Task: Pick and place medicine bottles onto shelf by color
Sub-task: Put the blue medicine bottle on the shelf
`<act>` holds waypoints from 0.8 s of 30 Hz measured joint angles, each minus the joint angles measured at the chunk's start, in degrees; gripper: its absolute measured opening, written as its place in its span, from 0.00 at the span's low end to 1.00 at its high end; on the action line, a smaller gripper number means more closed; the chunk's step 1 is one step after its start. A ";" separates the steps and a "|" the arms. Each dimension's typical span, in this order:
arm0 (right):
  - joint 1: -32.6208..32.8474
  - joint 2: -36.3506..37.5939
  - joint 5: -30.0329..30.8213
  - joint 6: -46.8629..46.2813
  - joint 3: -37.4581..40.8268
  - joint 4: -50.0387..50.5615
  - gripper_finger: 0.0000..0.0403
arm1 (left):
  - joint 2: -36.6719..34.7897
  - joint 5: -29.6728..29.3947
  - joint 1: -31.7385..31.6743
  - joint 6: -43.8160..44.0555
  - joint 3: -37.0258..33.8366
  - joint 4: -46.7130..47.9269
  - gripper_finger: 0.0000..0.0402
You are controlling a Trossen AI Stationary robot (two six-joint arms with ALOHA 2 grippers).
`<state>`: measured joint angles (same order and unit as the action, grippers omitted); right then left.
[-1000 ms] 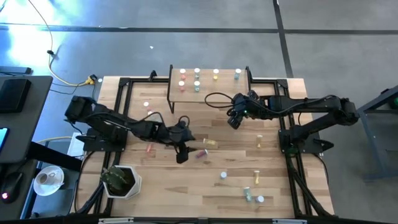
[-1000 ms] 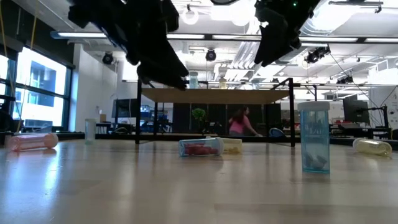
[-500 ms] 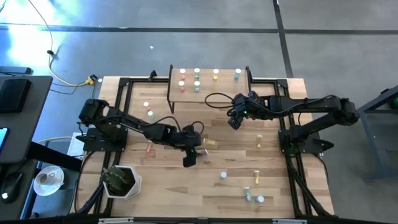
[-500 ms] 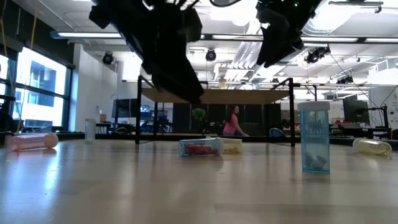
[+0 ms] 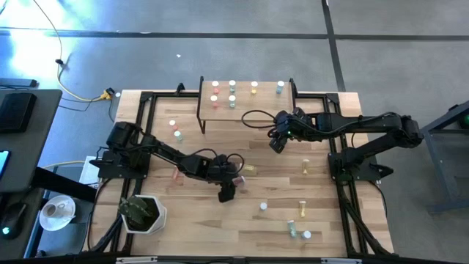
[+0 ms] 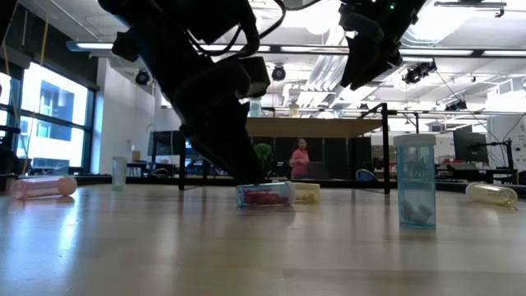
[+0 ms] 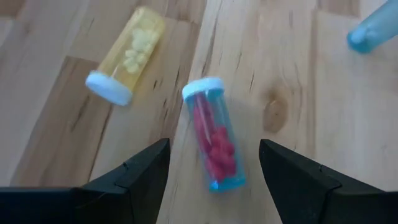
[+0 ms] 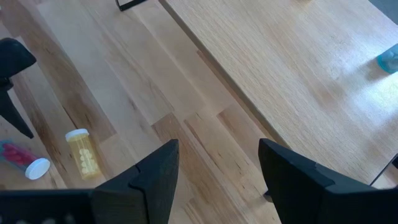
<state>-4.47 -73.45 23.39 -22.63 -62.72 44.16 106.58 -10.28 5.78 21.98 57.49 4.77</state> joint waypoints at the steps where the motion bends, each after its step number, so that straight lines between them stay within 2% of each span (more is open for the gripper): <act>1: 0.00 0.00 0.01 -0.07 0.00 0.01 0.53 | 0.01 0.33 0.00 0.61 -0.02 -0.07 0.59; 9: 0.00 0.00 0.00 -0.08 0.00 0.17 0.53 | 0.15 1.35 0.00 1.46 -0.02 -0.36 0.59; 18: 0.02 0.00 0.00 -0.94 0.00 0.22 0.53 | 5.20 1.52 -0.07 1.42 0.13 -3.94 0.59; 24: 0.01 0.00 0.01 -0.94 0.00 0.34 0.53 | 5.36 1.68 -0.09 1.40 0.14 -3.86 0.57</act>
<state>-4.46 -73.45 23.39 -23.57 -62.72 44.50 111.94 -8.60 5.69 23.38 57.63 0.91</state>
